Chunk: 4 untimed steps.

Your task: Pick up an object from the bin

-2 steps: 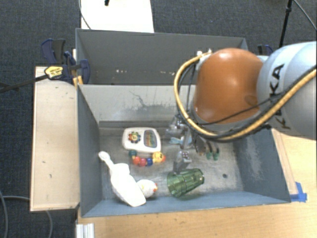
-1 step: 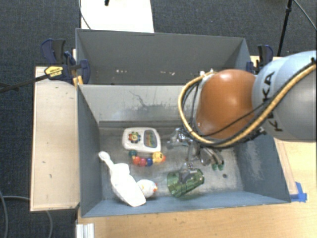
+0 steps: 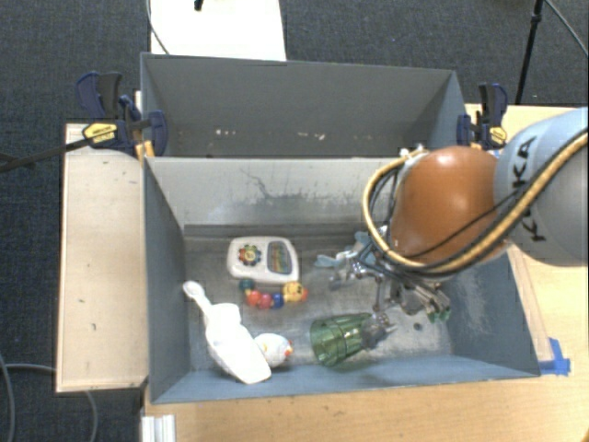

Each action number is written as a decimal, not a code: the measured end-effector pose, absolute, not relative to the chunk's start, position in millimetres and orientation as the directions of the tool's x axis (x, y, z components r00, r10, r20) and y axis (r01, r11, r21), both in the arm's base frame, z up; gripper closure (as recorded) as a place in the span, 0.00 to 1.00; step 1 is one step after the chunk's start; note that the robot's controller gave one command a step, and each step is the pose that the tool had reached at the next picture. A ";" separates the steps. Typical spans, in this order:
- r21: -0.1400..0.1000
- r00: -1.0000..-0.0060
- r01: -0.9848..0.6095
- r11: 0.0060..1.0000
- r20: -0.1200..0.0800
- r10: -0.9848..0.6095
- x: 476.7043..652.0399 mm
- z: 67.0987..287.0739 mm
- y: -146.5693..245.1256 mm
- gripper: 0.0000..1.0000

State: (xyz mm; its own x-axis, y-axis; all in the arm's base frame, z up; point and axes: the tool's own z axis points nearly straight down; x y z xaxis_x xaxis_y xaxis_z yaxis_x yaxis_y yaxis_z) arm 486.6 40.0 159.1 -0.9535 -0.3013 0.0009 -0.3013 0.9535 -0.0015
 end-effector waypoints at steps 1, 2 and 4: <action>0.001 -0.964 -0.265 0.964 -0.001 -0.265 479.8 146.1 39.9 0.00; -0.001 -0.874 -0.486 0.874 -0.004 -0.486 477.9 93.3 40.4 0.00; -0.005 -0.951 -0.309 0.951 -0.003 -0.309 481.5 78.0 45.1 1.00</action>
Offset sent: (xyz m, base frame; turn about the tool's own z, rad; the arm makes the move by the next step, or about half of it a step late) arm -0.0107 0.0003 -0.0891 -0.2676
